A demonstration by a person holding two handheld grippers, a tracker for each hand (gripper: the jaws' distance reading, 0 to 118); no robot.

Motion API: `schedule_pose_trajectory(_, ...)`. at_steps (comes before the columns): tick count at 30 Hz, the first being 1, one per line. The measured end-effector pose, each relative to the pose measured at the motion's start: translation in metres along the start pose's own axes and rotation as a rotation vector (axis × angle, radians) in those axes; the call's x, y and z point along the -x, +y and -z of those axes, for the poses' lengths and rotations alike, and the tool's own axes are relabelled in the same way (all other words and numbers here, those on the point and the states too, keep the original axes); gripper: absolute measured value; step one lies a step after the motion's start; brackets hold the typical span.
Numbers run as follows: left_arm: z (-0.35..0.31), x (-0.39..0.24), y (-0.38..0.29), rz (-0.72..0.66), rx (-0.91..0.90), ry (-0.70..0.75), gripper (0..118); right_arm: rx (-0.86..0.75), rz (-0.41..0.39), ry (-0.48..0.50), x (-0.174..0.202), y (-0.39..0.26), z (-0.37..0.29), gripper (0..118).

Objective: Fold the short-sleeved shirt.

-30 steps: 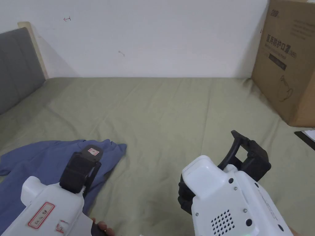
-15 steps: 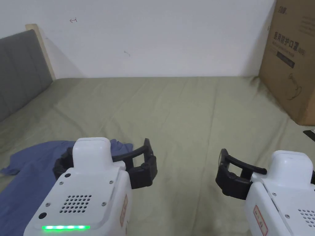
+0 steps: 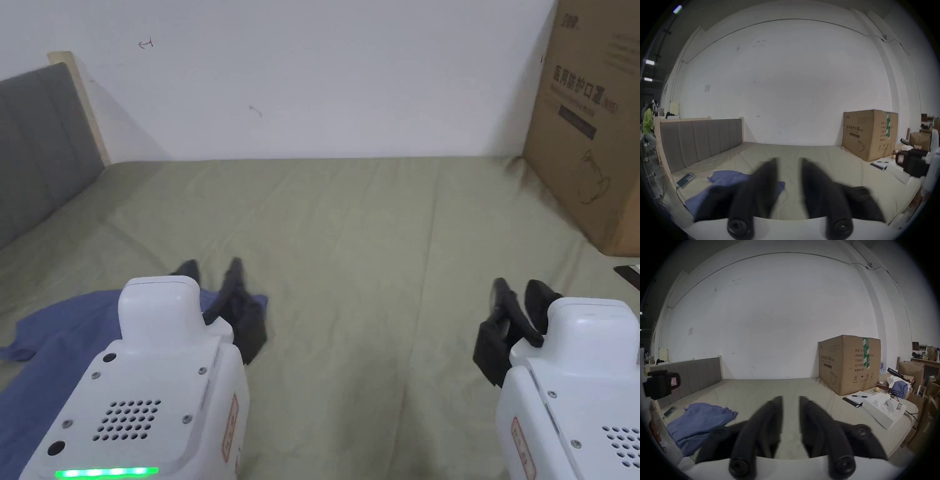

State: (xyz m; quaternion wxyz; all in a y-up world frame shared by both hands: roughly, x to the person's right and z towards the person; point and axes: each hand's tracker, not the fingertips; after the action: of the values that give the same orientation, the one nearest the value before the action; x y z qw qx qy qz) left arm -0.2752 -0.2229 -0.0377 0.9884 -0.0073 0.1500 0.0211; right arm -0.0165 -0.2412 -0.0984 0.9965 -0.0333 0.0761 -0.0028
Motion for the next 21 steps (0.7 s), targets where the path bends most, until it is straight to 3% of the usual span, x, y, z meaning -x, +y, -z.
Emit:
schedule_pose_trajectory(4,0.006,0.005,0.001,0.001,0.075,-0.082,0,0.002,0.046,0.029,-0.007,0.004,0.0,0)
schedule_pose_trajectory(7,0.01,0.01,0.003,-0.051,0.09,-0.053,0,0.001,0.021,0.031,-0.006,0.005,0.001,0)
schedule_pose_trajectory(11,0.013,0.014,0.007,-0.02,0.092,-0.015,0,0.011,0.032,0.06,-0.005,0.007,0.002,0)
schedule_pose_trajectory(15,0.007,0.033,0.017,-0.054,0.085,0.019,0,-0.004,-0.023,0.075,0.009,0.015,0.012,0)
schedule_pose_trajectory(18,-0.007,0.057,0.025,-0.027,0.056,0.141,0,-0.01,0.029,0.17,0.029,0.021,0.019,0)
schedule_pose_trajectory(21,-0.024,0.081,0.033,0.043,0.04,0.264,0,0.0,0.016,0.272,0.062,0.026,0.026,0)
